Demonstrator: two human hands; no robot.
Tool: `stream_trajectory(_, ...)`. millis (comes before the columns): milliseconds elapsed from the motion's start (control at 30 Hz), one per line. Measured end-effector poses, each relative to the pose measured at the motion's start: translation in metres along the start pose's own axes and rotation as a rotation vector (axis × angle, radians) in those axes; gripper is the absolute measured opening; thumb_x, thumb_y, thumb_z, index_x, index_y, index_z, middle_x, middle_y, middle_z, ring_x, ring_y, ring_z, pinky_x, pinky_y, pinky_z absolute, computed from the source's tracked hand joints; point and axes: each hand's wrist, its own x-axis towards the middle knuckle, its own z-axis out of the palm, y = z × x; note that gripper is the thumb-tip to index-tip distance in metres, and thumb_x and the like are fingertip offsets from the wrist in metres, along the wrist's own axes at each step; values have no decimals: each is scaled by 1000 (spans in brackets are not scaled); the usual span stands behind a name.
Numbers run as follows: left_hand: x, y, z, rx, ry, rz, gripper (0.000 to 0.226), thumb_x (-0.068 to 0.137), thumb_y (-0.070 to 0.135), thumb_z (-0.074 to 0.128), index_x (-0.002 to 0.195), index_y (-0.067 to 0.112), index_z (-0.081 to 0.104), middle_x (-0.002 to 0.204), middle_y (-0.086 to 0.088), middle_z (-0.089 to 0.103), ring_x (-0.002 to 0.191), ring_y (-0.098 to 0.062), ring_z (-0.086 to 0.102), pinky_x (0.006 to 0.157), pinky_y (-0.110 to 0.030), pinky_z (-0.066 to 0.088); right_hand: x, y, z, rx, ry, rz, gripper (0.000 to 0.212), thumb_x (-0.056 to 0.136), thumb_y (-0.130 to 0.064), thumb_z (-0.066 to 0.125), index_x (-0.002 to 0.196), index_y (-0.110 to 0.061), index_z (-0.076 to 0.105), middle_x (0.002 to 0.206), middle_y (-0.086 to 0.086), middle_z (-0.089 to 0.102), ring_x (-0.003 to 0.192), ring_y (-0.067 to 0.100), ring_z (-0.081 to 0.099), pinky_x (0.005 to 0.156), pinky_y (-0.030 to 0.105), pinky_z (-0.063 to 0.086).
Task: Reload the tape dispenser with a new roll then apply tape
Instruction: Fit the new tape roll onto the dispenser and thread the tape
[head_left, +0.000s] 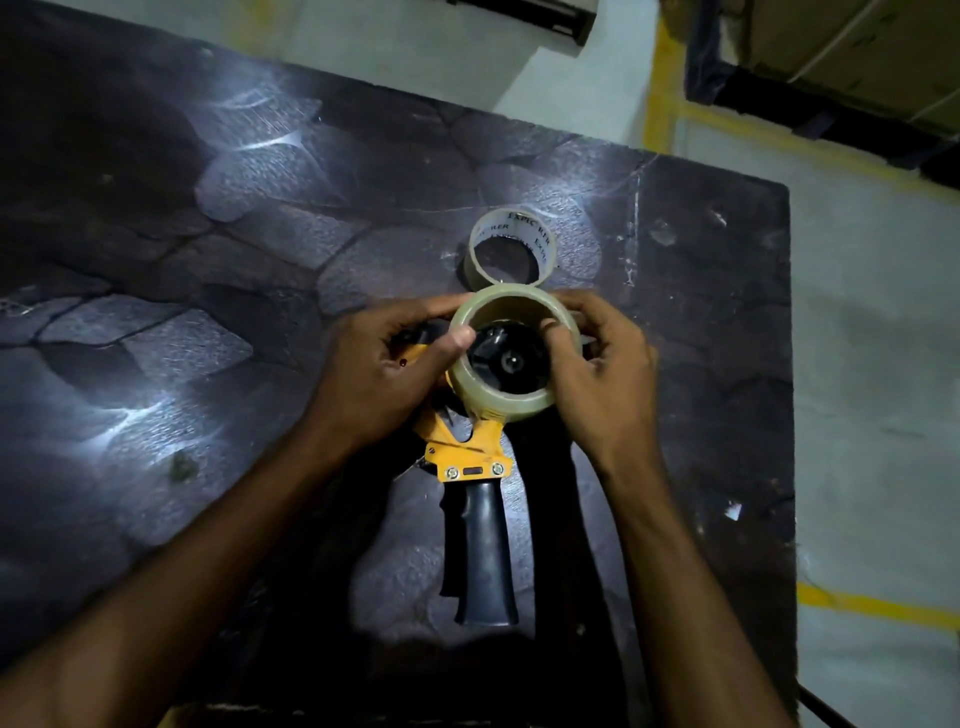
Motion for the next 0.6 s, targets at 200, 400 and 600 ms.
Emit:
stream_trajectory(200, 0, -8, 4, 192, 2, 93, 39, 93, 43, 70, 130, 31, 72, 113, 4, 80, 105, -17, 72, 96, -48, 56, -1, 5, 1, -36, -20, 15, 23, 94, -16, 61, 107, -26, 78, 91, -11, 79, 85, 5, 73, 79, 28, 61)
stream_trajectory(400, 2, -13, 6, 273, 7, 139, 38, 93, 38, 69, 128, 25, 75, 118, 7, 79, 105, -13, 70, 97, -43, 56, -7, 15, 11, -38, 4, 25, 17, 98, -25, 64, 107, -25, 78, 93, -8, 81, 89, 12, 75, 87, 42, 62)
stream_trajectory(600, -2, -16, 7, 232, 51, 168, 30, 93, 23, 76, 123, 20, 79, 125, 6, 77, 116, -12, 71, 102, -42, 56, -8, 19, 11, -12, 25, 54, 12, 96, -21, 65, 95, -29, 75, 84, -13, 77, 82, 9, 74, 81, 39, 63)
